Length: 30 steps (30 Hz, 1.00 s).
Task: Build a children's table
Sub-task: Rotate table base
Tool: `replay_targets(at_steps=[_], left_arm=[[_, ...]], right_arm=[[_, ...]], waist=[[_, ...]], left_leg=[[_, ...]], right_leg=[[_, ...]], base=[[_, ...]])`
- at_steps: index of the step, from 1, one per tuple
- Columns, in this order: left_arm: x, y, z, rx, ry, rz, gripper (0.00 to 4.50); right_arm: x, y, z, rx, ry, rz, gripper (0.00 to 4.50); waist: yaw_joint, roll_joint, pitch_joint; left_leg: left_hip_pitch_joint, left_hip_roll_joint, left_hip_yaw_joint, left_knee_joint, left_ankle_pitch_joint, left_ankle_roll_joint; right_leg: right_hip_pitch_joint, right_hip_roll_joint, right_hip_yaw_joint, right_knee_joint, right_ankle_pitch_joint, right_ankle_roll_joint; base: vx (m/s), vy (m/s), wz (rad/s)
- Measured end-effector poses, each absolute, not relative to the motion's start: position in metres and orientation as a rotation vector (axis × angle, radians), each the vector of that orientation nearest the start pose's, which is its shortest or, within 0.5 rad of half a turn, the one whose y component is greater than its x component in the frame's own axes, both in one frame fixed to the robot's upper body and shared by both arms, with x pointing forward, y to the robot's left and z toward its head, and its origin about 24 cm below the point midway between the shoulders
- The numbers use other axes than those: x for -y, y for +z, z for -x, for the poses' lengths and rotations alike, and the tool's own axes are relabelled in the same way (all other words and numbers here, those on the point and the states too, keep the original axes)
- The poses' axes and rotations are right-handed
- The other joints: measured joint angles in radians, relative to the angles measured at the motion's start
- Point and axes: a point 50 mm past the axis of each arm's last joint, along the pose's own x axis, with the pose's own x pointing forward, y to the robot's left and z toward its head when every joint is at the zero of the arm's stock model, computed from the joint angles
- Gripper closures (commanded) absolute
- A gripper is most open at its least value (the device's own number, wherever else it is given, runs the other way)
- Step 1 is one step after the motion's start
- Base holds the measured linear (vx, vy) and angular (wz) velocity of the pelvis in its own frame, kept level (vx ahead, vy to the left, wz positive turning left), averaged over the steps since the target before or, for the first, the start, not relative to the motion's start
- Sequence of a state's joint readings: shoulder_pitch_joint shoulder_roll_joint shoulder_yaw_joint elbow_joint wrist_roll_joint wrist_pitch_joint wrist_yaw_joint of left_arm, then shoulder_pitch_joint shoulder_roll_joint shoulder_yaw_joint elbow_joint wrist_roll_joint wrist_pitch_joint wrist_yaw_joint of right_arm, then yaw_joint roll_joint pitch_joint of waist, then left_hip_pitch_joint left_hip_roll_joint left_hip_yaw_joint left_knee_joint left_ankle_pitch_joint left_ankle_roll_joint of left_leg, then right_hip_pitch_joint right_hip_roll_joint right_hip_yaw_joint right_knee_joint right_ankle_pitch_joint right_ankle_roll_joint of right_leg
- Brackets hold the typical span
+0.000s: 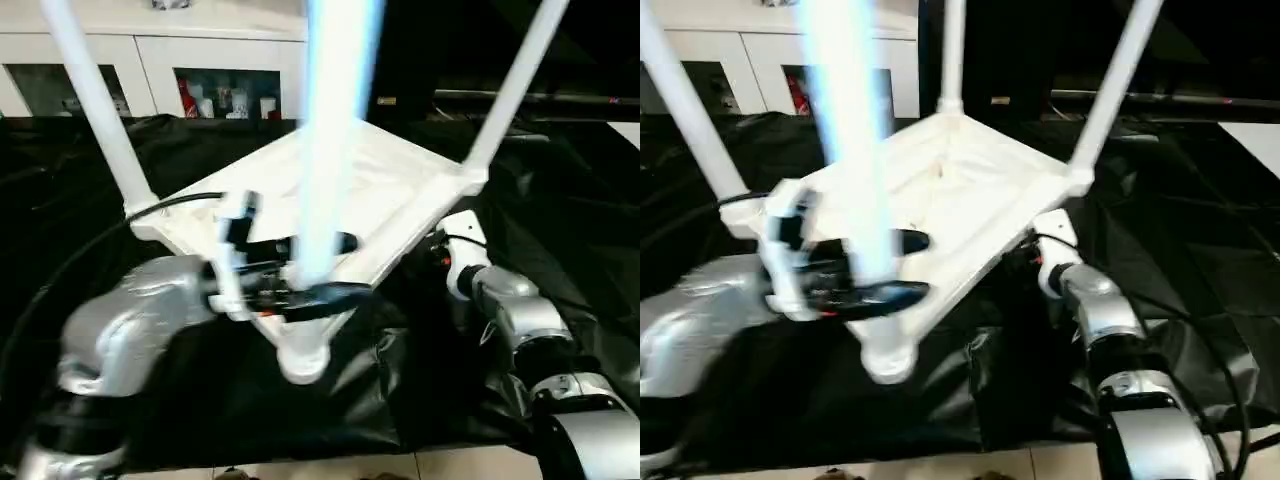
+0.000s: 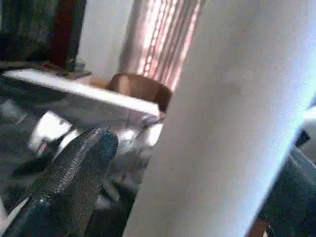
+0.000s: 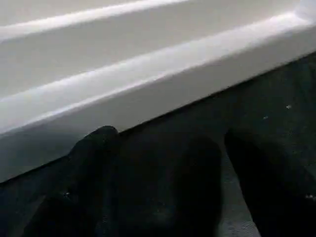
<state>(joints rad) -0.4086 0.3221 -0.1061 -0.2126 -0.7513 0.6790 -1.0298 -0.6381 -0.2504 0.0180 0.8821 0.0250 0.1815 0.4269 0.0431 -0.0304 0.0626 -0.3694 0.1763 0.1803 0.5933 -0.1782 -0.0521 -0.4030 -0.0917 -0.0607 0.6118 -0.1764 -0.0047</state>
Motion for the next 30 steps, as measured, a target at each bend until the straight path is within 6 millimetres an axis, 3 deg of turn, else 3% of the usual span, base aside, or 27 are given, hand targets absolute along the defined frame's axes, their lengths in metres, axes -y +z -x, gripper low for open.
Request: replay_targets(at_steps=[4, 12, 15, 18, 22, 30], left_arm=[[-0.071, 0.158, -0.261, 0.011, -1.562, 0.352, 0.01], [-0.045, 0.16, -0.268, 0.043, -1.571, 0.344, 0.01], [-0.041, 0.158, -0.272, 0.043, -1.539, 0.333, 0.01], [-0.027, 0.157, -0.291, 0.078, -1.418, 0.201, 0.01], [-0.028, 0.144, -0.304, 0.042, -1.293, 0.133, 0.01], [-0.035, 0.138, -0.322, 0.039, -1.147, 0.009, 0.01]], right_arm=[[0.162, 0.016, -0.347, -0.471, 0.442, 0.144, 0.69], [0.147, 0.017, -0.349, -0.461, 0.483, 0.151, 0.69], [0.141, 0.017, -0.349, -0.458, 0.497, 0.146, 0.69], [0.136, 0.019, -0.352, -0.449, 0.504, 0.149, 0.69], [0.128, 0.021, -0.353, -0.427, 0.527, 0.149, 0.69], [0.146, 0.027, -0.358, -0.397, 0.453, 0.154, 0.69]], waist=[[-0.011, -0.001, 0.0], [-0.013, -0.001, 0.0], [-0.014, -0.001, 0.0], [-0.01, -0.002, 0.0], [-0.015, -0.001, 0.0], [-0.004, 0.0, 0.0]], left_leg=[[0.0, 0.001, 0.0, 0.001, 0.0, 0.0], [0.001, 0.004, 0.0, 0.001, 0.0, 0.0], [0.001, 0.004, 0.0, 0.001, 0.0, 0.0], [0.001, 0.004, 0.0, 0.002, 0.0, 0.0], [0.001, 0.004, -0.001, 0.002, 0.0, -0.001], [0.001, 0.005, -0.001, 0.002, 0.001, -0.001]], right_leg=[[0.0, 0.0, 0.0, 0.001, 0.0, 0.0], [-0.001, 0.002, -0.002, 0.001, 0.001, 0.0], [-0.001, 0.002, -0.002, 0.001, 0.001, 0.0], [0.0, 0.002, -0.001, 0.0, 0.002, -0.002], [0.0, 0.002, -0.004, 0.001, 0.002, -0.001], [-0.001, 0.002, -0.004, 0.001, 0.005, -0.004]], base=[[0.0, 0.0, 0.0], [0.0, 0.0, 0.0], [0.0, 0.0, 0.0], [0.0, 0.0, 0.0], [0.0, 0.0, 0.0], [0.0, 0.0, 0.0]])
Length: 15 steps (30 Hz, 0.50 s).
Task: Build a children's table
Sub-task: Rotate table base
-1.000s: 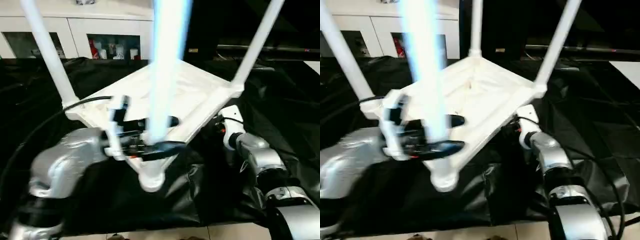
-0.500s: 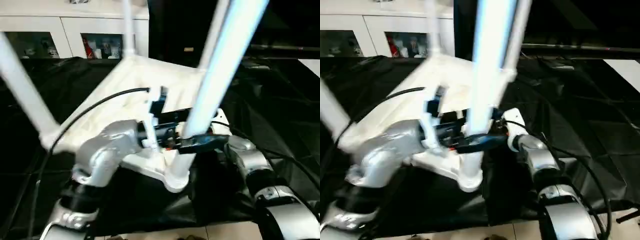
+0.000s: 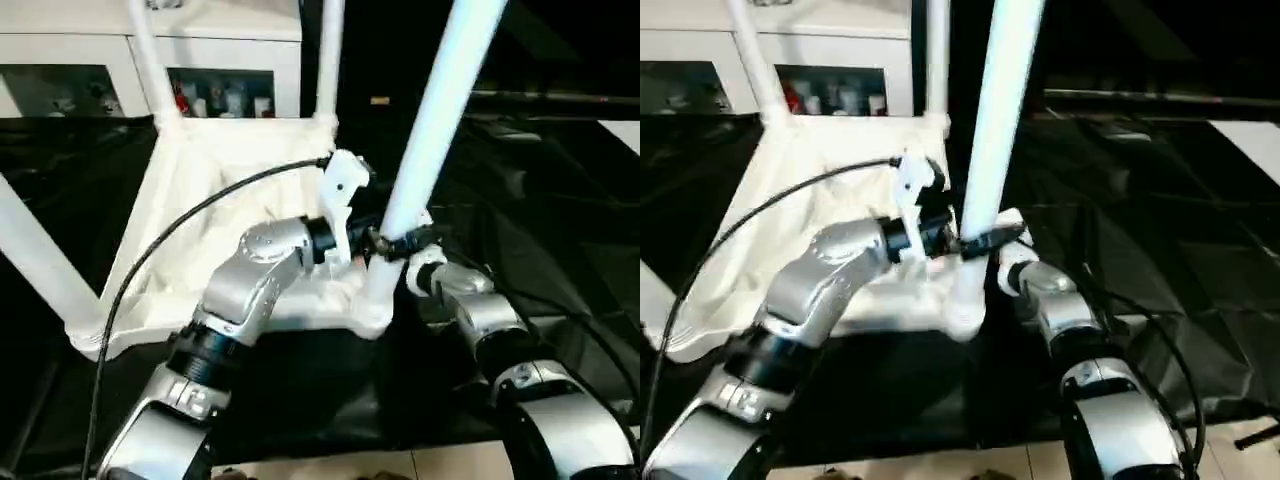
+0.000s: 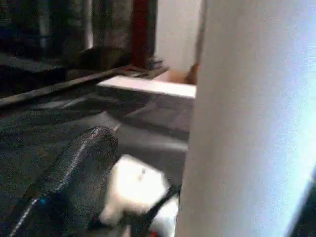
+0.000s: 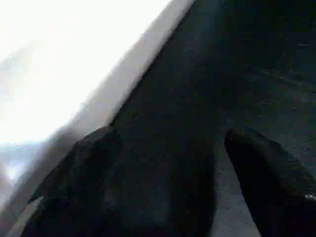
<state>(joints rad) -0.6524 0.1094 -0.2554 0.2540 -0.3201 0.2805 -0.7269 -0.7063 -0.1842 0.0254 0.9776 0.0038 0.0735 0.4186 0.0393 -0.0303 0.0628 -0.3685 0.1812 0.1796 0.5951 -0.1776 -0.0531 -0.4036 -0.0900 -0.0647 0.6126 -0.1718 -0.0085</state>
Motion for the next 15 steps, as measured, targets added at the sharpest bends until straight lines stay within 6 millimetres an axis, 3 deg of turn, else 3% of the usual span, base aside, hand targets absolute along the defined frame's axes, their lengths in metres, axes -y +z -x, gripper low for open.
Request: replay_targets(at_steps=[5, 9, 11, 15], left_arm=[[-0.054, 0.13, -0.32, -0.002, -1.187, -0.045, 0.01], [-0.083, 0.111, -0.308, -0.115, -1.302, -0.07, 0.01], [-0.088, 0.111, -0.308, -0.129, -1.325, -0.088, 0.01], [-0.105, 0.105, -0.313, -0.219, -1.379, -0.272, 0.32]], right_arm=[[0.174, 0.037, -0.361, -0.371, 0.403, 0.163, 0.69], [0.209, 0.057, -0.357, -0.312, 0.421, 0.203, 0.69], [0.212, 0.061, -0.353, -0.296, 0.471, 0.213, 0.69], [0.22, 0.059, -0.325, -0.356, 0.685, 0.316, 0.69]], waist=[[-0.002, 0.004, 0.001], [0.013, 0.006, 0.002], [0.018, 0.007, 0.002], [0.033, 0.011, 0.002]], left_leg=[[0.0, 0.0, 0.0, 0.0, 0.0, 0.0], [-0.002, 0.001, 0.0, 0.0, 0.0, 0.0], [-0.002, 0.001, 0.001, 0.0, 0.0, 0.0], [-0.002, 0.0, 0.002, 0.0, 0.0, 0.0]], right_leg=[[0.0, 0.0, 0.0, 0.0, 0.001, 0.0], [-0.001, 0.0, -0.001, -0.001, 0.0, 0.001], [-0.001, 0.0, -0.001, -0.002, 0.0, 0.001], [0.0, 0.0, 0.0, -0.003, 0.0, 0.001]], base=[[0.0, 0.0, 0.0], [0.0, 0.0, 0.0], [0.0, 0.0, 0.0], [0.0, 0.0, 0.0]])
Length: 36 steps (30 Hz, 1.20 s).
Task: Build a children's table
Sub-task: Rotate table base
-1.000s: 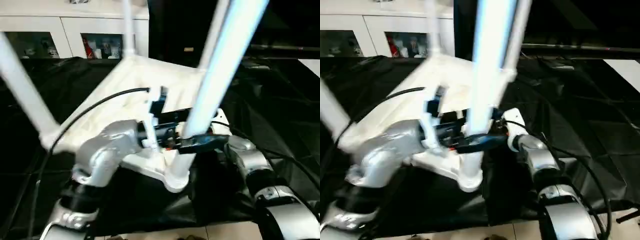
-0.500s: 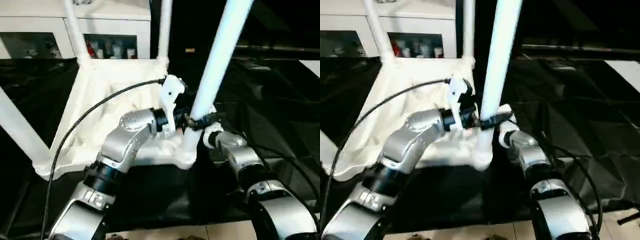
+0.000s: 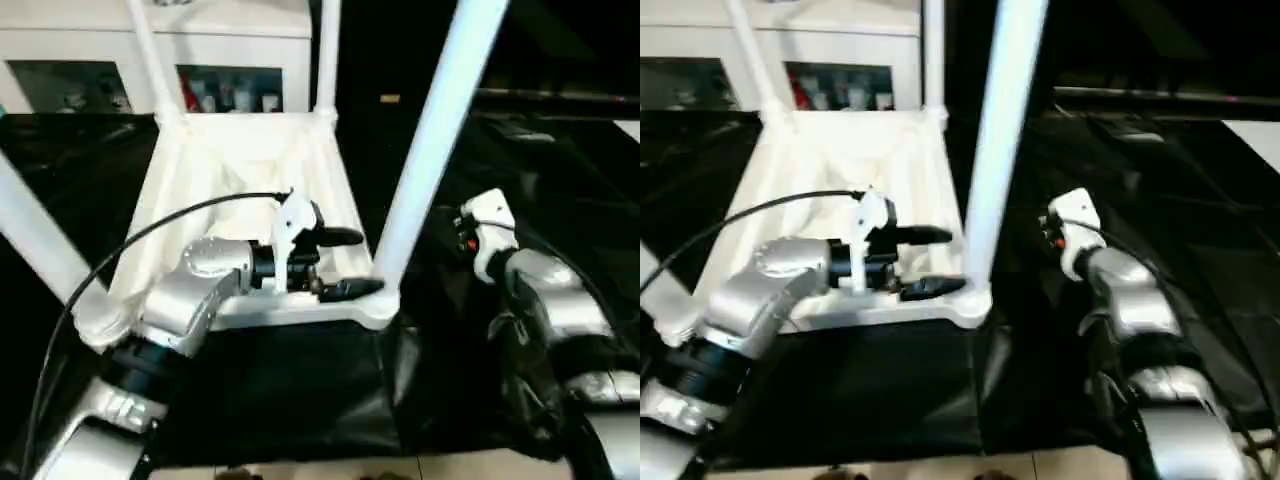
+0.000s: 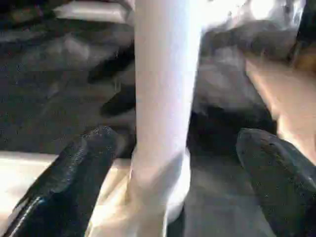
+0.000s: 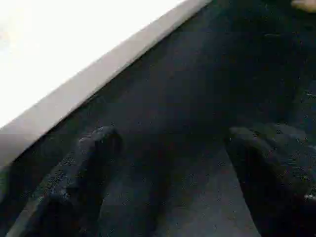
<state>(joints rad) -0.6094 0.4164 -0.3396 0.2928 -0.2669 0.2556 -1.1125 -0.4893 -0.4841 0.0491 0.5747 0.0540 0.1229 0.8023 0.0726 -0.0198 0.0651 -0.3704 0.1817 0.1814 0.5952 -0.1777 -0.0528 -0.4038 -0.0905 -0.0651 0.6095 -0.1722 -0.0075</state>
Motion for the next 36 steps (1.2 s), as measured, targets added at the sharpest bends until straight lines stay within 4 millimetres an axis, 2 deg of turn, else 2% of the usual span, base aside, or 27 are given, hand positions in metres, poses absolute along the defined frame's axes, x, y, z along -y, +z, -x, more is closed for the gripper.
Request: replay_targets(at_steps=[3, 6, 9, 20, 23, 24, 27, 30, 33, 36], left_arm=[[-0.123, 0.091, -0.317, -0.317, -1.356, -0.374, 0.59], [-0.123, 0.079, -0.315, -0.378, -1.389, -0.431, 0.85], [-0.12, 0.072, -0.313, -0.404, -1.412, -0.47, 1.11], [-0.121, 0.061, -0.324, -0.433, -1.37, -0.523, 1.89], [-0.119, 0.058, -0.325, -0.446, -1.371, -0.502, 2.04], [-0.118, 0.058, -0.326, -0.45, -1.372, -0.496, 2.24], [-0.116, 0.058, -0.328, -0.457, -1.379, -0.482, 2.49], [-0.115, 0.056, -0.329, -0.462, -1.388, -0.466, 2.76], [-0.115, 0.055, -0.329, -0.466, -1.388, -0.46, 2.87], [-0.114, 0.053, -0.329, -0.471, -1.391, -0.446, 3.25]], right_arm=[[0.23, 0.06, -0.304, -0.426, 0.809, 0.343, 0.69], [0.225, 0.069, -0.291, -0.452, 0.929, 0.365, 0.69], [0.221, 0.076, -0.289, -0.453, 0.98, 0.39, 0.69], [0.225, 0.079, -0.279, -0.501, 0.991, 0.406, 0.69], [0.234, 0.071, -0.28, -0.518, 0.979, 0.395, 0.69], [0.239, 0.064, -0.281, -0.534, 0.969, 0.392, 0.69], [0.253, 0.047, -0.286, -0.575, 0.931, 0.382, 0.69], [0.257, 0.034, -0.29, -0.602, 0.909, 0.381, 0.69], [0.256, 0.031, -0.297, -0.577, 0.899, 0.384, 0.69], [0.257, 0.029, -0.301, -0.561, 0.892, 0.391, 0.69]], waist=[[0.008, 0.003, 0.001], [0.01, 0.004, 0.001], [0.011, 0.006, 0.001], [0.017, 0.009, -0.001], [0.016, 0.009, -0.001], [0.016, 0.009, -0.001], [0.015, 0.01, -0.001], [0.013, 0.011, -0.001], [0.01, 0.016, -0.004], [0.014, 0.017, -0.005]], left_leg=[[0.001, 0.0, 0.001, 0.0, 0.0, 0.0], [0.003, 0.001, 0.001, 0.0, 0.0, 0.0], [0.003, 0.001, 0.0, 0.0, 0.0, 0.0], [0.002, 0.0, 0.0, 0.0, 0.0, 0.0], [0.002, 0.0, 0.0, 0.0, 0.0, 0.0], [0.002, 0.0, 0.0, 0.0, 0.0, 0.0], [0.001, 0.0, 0.001, 0.001, 0.0, 0.0], [0.001, 0.001, 0.001, 0.001, 0.0, 0.0], [0.001, 0.001, 0.001, 0.002, 0.0, 0.0], [0.002, 0.001, 0.001, 0.003, 0.0, 0.0]], right_leg=[[0.001, 0.0, 0.001, 0.0, 0.0, 0.0], [0.001, 0.0, 0.001, 0.001, 0.0, 0.0], [0.001, 0.0, 0.0, 0.001, 0.0, 0.001], [0.002, 0.0, 0.0, 0.001, 0.0, 0.0], [0.002, -0.001, 0.0, 0.001, 0.0, 0.0], [0.002, -0.001, 0.0, 0.001, 0.0, 0.0], [0.001, -0.001, 0.0, 0.001, 0.0, 0.0], [0.001, -0.001, 0.0, 0.001, 0.0, 0.0], [0.002, -0.001, 0.0, 0.001, 0.0, 0.0], [0.003, -0.001, -0.001, 0.001, 0.001, -0.001]], base=[[0.0, 0.0, 0.0], [0.0, 0.0, 0.0], [0.0, 0.0, 0.0], [0.0, 0.0, 0.0], [0.0, 0.0, 0.0], [0.0, 0.0, 0.0], [0.0, 0.0, 0.0], [0.0, 0.0, 0.0], [0.0, 0.0, 0.0], [0.0, 0.0, 0.0]])
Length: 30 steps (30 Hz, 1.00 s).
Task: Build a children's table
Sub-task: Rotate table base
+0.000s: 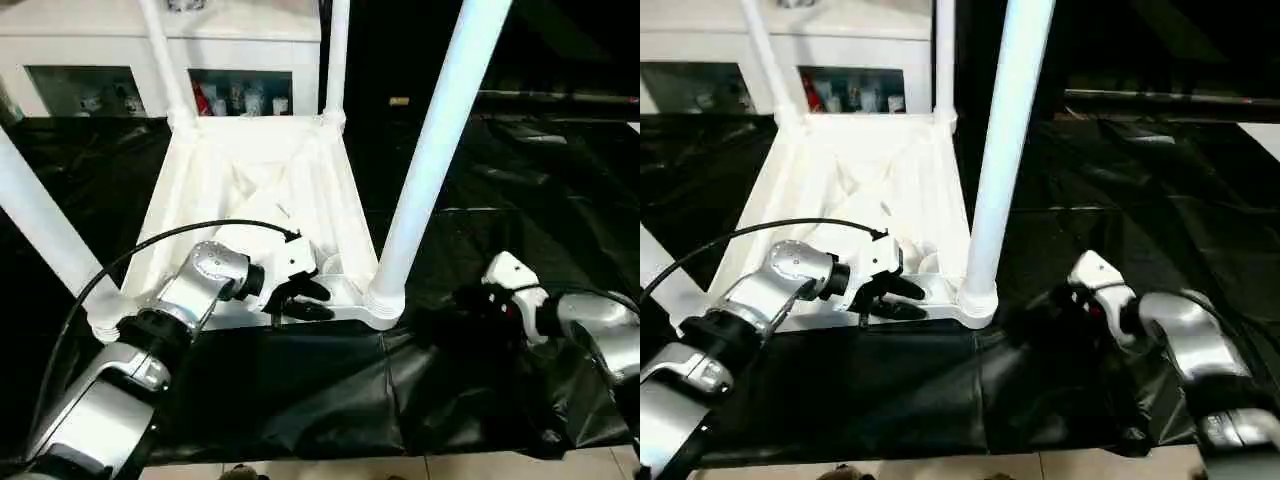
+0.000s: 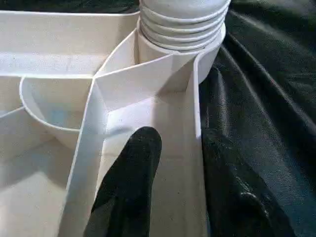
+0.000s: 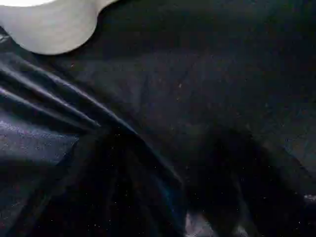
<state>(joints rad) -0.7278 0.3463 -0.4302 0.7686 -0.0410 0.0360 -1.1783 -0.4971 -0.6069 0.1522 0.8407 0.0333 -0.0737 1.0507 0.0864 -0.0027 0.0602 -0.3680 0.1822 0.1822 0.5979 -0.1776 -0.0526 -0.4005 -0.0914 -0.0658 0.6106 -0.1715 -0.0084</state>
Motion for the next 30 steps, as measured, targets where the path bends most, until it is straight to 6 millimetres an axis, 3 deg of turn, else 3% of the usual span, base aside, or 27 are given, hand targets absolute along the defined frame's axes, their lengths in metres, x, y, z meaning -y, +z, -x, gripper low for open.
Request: replay_targets(at_steps=[7, 11, 13, 17, 19, 21, 26, 30], left_arm=[[-0.118, 0.051, -0.329, -0.497, -1.401, -0.437, 3.81], [-0.12, 0.052, -0.329, -0.501, -1.412, -0.44, 4.2], [-0.12, 0.052, -0.329, -0.5, -1.416, -0.437, 4.27], [-0.12, 0.052, -0.327, -0.493, -1.419, -0.445, 4.39], [-0.119, 0.052, -0.326, -0.491, -1.425, -0.451, 4.39], [-0.118, 0.052, -0.326, -0.487, -1.43, -0.456, 4.39], [-0.12, 0.051, -0.323, -0.473, -1.418, -0.462, 4.39], [-0.121, 0.05, -0.323, -0.467, -1.402, -0.462, 4.39]], right_arm=[[0.256, 0.022, -0.303, -0.483, 0.876, 0.325, 0.69], [0.256, 0.038, -0.311, -0.295, 0.81, 0.145, 0.69], [0.251, 0.064, -0.32, -0.194, 0.816, 0.118, 0.69], [0.225, 0.148, -0.336, 0.09, 0.837, 0.161, 0.69], [0.218, 0.168, -0.334, 0.158, 0.836, 0.159, 0.69], [0.212, 0.169, -0.331, 0.164, 0.844, 0.139, 0.69], [0.192, 0.139, -0.316, 0.074, 0.872, 0.088, 0.69], [0.197, 0.138, -0.308, 0.012, 0.861, 0.147, 0.69]], waist=[[-0.002, 0.0, 0.0], [-0.007, 0.003, 0.0], [-0.007, 0.005, 0.002], [0.003, 0.004, 0.001], [0.006, -0.001, -0.002], [0.007, -0.001, -0.002], [0.002, 0.001, -0.002], [0.0, 0.004, -0.003]], left_leg=[[0.0, 0.0, 0.0, 0.001, 0.0, 0.0], [0.0, 0.0, 0.0, 0.001, 0.0, 0.0], [0.0, 0.0, 0.0, 0.001, 0.0, 0.0], [0.001, 0.004, 0.0, 0.0, 0.0, 0.0], [0.001, 0.006, 0.001, -0.002, 0.0, 0.0], [0.001, 0.006, 0.002, -0.002, 0.0, 0.0], [0.0, 0.006, 0.007, -0.002, 0.0, 0.0], [0.001, 0.006, 0.01, -0.002, 0.0, 0.0]], right_leg=[[0.0, 0.0, 0.0, 0.0, 0.002, -0.003], [0.0, 0.0, 0.0, 0.0, 0.003, -0.004], [-0.001, 0.0, -0.001, 0.001, 0.003, -0.004], [-0.002, 0.001, -0.002, 0.003, 0.003, -0.003], [-0.001, 0.002, -0.004, 0.001, 0.0, 0.001], [-0.001, 0.002, -0.003, 0.0, -0.001, 0.003], [-0.002, 0.0, -0.001, -0.001, -0.002, 0.004], [-0.002, 0.0, 0.001, -0.001, -0.003, 0.006]], base=[[0.0, 0.0, 0.0], [0.0, 0.0, 0.0], [0.0, 0.0, 0.0], [0.0, 0.0, 0.0], [0.0, 0.0, 0.0], [0.0, 0.0, 0.0], [0.0, 0.0, 0.0], [0.0, 0.0, 0.0]])
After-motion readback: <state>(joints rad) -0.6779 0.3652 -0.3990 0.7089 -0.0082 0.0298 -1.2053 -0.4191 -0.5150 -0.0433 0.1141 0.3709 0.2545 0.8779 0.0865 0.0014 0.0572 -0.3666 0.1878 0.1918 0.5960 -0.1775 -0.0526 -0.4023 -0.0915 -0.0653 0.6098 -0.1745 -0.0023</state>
